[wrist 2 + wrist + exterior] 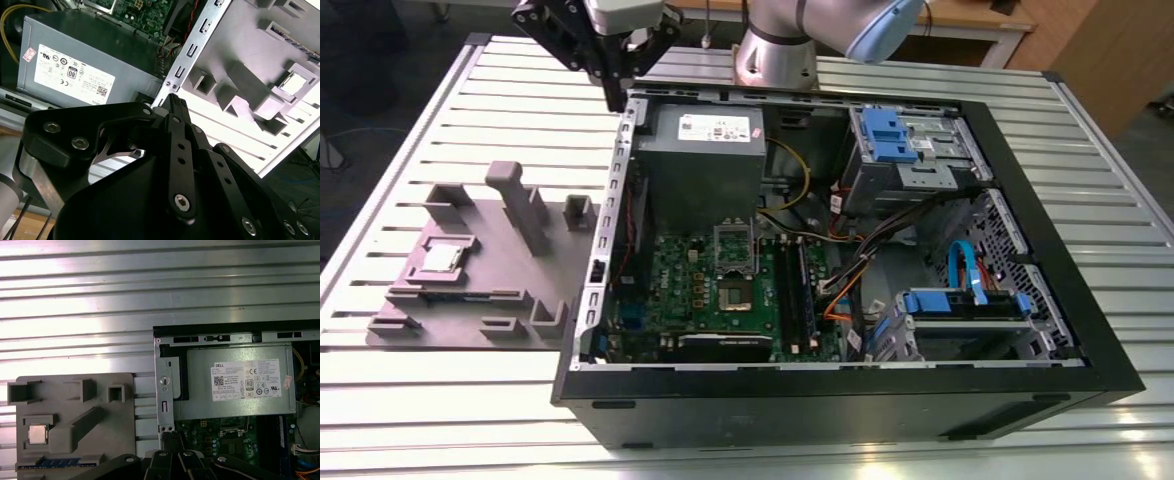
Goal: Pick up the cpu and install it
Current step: 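Reach for the cpu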
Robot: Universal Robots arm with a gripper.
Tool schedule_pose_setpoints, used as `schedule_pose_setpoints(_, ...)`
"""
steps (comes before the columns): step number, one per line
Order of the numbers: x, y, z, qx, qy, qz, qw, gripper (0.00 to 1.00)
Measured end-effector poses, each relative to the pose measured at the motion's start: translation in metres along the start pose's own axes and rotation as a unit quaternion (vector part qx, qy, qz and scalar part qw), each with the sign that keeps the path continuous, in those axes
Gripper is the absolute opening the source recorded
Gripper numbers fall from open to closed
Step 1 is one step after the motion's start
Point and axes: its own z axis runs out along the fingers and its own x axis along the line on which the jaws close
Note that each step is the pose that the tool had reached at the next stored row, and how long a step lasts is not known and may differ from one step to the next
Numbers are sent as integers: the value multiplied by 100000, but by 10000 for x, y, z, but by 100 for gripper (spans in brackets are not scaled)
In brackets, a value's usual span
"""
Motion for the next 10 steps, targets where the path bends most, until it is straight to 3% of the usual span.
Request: schedule_pose_setpoints(10,19,-2,6,17,110,5,100000,10)
